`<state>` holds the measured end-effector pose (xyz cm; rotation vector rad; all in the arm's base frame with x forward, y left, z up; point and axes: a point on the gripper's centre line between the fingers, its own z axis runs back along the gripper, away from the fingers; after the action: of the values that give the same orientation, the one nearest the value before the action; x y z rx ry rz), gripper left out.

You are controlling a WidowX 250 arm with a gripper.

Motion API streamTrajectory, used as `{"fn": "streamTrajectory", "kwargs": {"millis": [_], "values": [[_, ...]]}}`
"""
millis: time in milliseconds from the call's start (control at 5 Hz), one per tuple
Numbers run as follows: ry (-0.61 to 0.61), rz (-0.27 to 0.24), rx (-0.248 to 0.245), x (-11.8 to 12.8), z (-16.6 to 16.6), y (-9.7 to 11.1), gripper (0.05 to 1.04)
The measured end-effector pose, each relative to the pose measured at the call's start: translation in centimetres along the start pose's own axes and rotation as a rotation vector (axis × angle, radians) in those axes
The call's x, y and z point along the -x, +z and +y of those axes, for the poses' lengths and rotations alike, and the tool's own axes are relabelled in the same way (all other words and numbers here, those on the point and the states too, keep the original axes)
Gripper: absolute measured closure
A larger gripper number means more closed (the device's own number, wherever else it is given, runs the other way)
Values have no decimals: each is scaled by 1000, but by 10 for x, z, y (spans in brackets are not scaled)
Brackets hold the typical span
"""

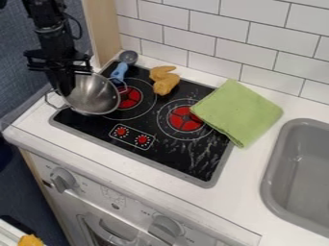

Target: Put the pot to the left burner

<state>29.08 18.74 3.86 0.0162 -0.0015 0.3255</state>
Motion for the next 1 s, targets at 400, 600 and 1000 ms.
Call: {"fn": "streamTrajectory", "kwargs": {"millis": [400,600,1000], "values": [[-47,-1,21,-1,-11,-1,542],[-86,-31,19,-1,-18,5,240],[-297,-119,-42,-6,-46,40,77]]}}
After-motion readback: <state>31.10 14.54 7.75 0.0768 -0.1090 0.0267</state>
